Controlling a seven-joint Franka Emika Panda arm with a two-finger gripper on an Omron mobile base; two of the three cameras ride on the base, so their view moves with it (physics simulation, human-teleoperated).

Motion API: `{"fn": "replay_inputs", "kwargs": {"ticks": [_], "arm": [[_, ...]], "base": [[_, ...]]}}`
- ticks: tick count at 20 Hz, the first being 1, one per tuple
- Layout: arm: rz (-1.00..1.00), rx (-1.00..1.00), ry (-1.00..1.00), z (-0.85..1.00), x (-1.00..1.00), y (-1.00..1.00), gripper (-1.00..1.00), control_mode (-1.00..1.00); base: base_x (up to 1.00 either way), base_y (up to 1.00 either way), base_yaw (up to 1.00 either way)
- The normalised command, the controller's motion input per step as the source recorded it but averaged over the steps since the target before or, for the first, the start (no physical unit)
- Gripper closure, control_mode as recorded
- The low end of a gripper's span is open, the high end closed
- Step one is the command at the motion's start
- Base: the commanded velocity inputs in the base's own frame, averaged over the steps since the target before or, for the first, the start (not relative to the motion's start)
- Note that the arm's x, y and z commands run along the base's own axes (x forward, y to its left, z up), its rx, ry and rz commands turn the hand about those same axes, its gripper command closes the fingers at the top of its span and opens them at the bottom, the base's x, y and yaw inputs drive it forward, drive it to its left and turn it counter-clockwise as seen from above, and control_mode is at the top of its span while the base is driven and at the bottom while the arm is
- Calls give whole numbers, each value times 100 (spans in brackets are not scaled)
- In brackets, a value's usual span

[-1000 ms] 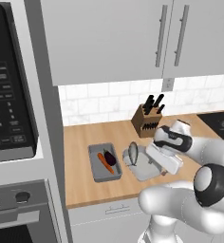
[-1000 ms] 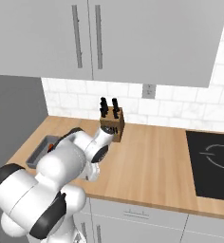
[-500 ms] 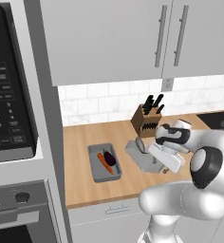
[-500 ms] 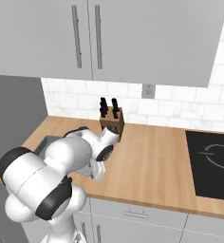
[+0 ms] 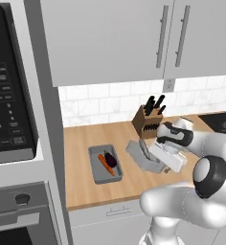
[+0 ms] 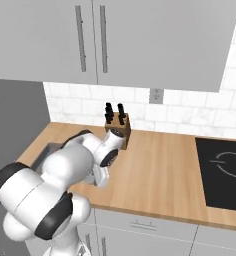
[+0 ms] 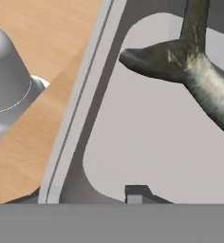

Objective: Take the meat container that has the fish and place it on the second highest rack of the freezer. Then take the vegetable container that has the carrot and eggplant and place it on the highest rack of the freezer.

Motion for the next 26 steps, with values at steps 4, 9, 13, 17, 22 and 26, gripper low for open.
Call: {"fn": "replay_inputs", "kwargs": {"ticks": [4, 9, 13, 17, 22, 26], "arm": [[6, -6, -22, 61, -57, 0, 100, -100], [5, -9, -29, 100, -64, -3, 100, -100], [8, -16, -28, 100, -83, 0, 100, -100], [1, -24, -14, 100, -82, 4, 100, -100], [-8, -20, -1, 100, -61, 21, 100, -100], [0, -4, 1, 100, -39, 0, 100, -100]], "base": [[0, 0, 0], [0, 0, 0], [0, 0, 0], [0, 0, 0], [0, 0, 0], [0, 0, 0]]}}
